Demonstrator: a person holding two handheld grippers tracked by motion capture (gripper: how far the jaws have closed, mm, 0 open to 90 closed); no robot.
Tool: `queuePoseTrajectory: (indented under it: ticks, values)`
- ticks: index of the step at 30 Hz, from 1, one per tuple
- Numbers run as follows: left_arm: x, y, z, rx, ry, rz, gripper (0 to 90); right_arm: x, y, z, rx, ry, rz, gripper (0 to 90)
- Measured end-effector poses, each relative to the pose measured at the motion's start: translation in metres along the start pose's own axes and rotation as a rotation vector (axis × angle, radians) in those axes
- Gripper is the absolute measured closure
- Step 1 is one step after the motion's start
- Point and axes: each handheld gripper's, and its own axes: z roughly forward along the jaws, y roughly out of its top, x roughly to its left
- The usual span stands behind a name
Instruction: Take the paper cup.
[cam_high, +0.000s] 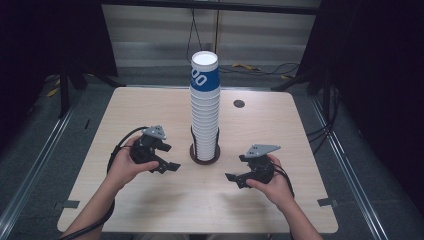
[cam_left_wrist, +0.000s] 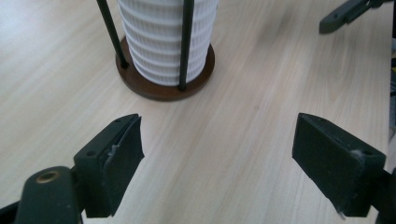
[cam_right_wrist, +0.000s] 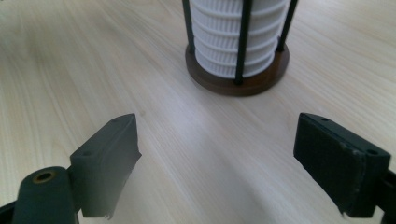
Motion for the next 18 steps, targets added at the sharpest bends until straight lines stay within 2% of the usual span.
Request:
queuePoseTrajectory:
  ticks: [4, 5, 8, 9, 10, 14, 16, 18]
  values:
    - [-0.002, 0.016, -0.010, 0.009, 0.011, 0.025, 16.4, 0.003, 0.010, 0.002, 0.005, 0.008, -0.028, 13.6]
    - [-0.002, 0.019, -0.012, 0.018, 0.008, 0.035, 16.4, 0.004, 0.013, 0.002, 0.005, 0.007, -0.028, 13.6]
    - [-0.002, 0.026, -0.017, 0.028, 0.008, 0.030, 17.2, 0.004, 0.018, 0.002, 0.001, 0.013, -0.023, 13.6]
    - [-0.003, 0.027, -0.018, 0.018, 0.003, 0.019, 17.2, 0.004, 0.020, 0.001, -0.001, 0.013, -0.026, 13.6]
    - [-0.002, 0.030, -0.021, 0.030, 0.003, 0.038, 17.2, 0.004, 0.022, 0.000, -0.003, 0.013, -0.026, 13.6]
    - [-0.003, 0.038, -0.028, 0.049, 0.001, 0.056, 17.2, 0.003, 0.028, -0.003, -0.015, 0.018, -0.015, 13.6]
    - [-0.005, 0.042, -0.032, 0.038, 0.011, 0.069, 17.3, 0.003, 0.031, -0.004, -0.022, 0.023, -0.015, 13.6]
    - [-0.006, 0.047, -0.037, 0.034, -0.006, 0.068, 17.3, 0.003, 0.035, -0.005, -0.030, 0.030, -0.006, 13.6]
